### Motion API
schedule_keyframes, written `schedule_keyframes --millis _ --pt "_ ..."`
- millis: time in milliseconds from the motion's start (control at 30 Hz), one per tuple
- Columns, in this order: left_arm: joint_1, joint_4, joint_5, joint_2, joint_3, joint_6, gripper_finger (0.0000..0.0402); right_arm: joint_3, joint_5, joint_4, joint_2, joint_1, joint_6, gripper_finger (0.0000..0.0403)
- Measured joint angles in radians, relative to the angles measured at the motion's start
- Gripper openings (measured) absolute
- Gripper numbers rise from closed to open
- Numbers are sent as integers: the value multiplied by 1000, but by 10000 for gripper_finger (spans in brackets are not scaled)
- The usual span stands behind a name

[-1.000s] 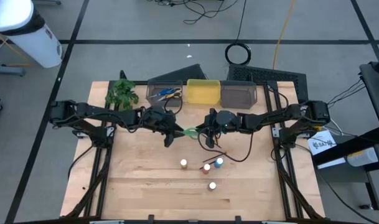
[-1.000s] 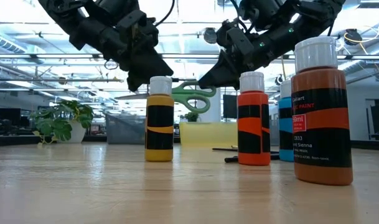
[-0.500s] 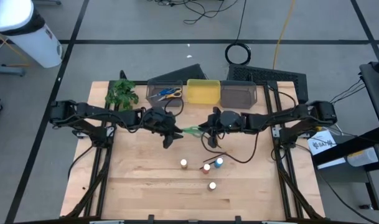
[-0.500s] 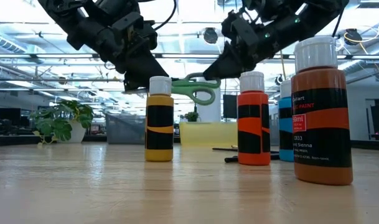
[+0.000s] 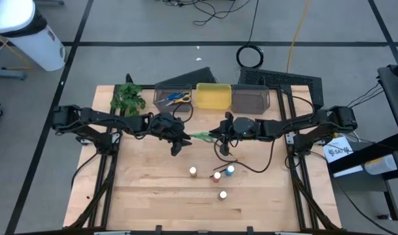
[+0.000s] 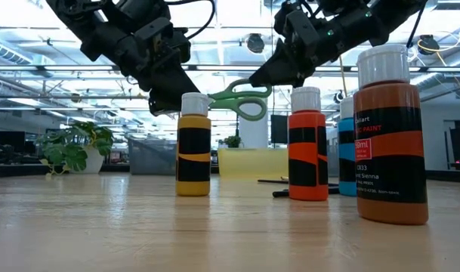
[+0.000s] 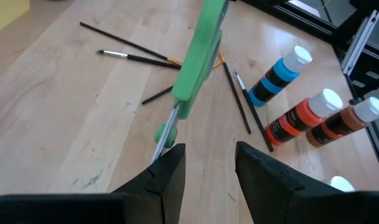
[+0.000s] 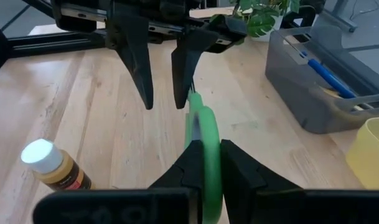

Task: Pick & Place Paint Supplies
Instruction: Put the green scissors into the left black bin

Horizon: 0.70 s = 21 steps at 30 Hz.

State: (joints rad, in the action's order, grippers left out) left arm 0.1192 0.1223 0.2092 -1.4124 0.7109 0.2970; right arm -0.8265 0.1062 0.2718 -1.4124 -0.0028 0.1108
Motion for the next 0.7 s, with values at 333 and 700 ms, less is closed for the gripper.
schedule_keyframes --millis 333,700 --pt "0 7 -15 0 0 -84 154 0 0 -3 0 0 0 21" --pt "0 115 -30 0 -1 -98 154 0 -1 -23 1 0 4 21"
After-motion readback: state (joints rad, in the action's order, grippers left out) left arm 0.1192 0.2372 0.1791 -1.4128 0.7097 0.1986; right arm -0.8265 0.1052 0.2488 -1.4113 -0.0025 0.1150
